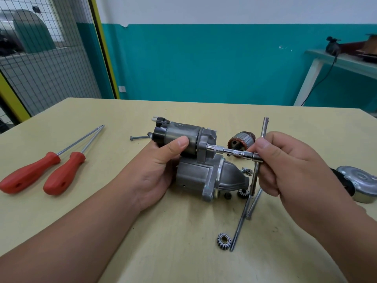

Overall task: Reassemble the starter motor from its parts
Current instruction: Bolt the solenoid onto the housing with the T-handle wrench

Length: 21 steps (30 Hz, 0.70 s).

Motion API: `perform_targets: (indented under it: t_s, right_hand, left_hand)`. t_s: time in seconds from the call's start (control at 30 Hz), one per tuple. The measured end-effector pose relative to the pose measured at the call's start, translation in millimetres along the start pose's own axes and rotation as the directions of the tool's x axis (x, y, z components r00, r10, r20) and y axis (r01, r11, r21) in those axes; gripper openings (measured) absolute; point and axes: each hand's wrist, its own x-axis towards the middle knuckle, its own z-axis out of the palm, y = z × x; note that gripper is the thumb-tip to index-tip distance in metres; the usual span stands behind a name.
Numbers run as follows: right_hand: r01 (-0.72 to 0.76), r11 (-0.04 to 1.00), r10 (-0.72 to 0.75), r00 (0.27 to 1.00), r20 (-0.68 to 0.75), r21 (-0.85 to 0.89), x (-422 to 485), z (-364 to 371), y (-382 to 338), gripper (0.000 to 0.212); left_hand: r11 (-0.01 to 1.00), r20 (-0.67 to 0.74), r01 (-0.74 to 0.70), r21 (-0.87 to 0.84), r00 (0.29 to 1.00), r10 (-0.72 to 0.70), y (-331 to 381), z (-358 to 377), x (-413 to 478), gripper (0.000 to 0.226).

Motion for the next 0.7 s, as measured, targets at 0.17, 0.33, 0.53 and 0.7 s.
perform_targets:
  t_s: [0.17,0.33,0.53,0.7]
  right_hand:
    - [-0.136,0.96,0.144,0.989,-0.017,0.245,-1.4,6.6,4.3,0.021]
    - [0.021,0.989,-0.007,0.995,-0.096,0.144,-1.6,6.3,6.1,0.039]
    - [-0.089,0.957,0.073,0.995,0.068,0.275,1.9,0.6,7.9,0.027]
    - [-0.25,0.894,0.135,0.942,0.308,0.372,5.7,-10.6,3.8,0.044]
  left_hand:
    - [1.0,0.007,-0.01,0.021,1.0,0.009,-0.6,0.7,0.3,0.059]
    - [1.0,-0.002,-0.012,0.02,1.0,0.012,-1.3,1.1,0.7,0.06]
    - [0.999,0.0,-0.013,0.039,1.0,0.013,-1.7,0.6,1.3,0.06]
    - [0.999,-0.013,-0.013,0.043,1.0,0.014,-1.5,0.9,0.8,0.056]
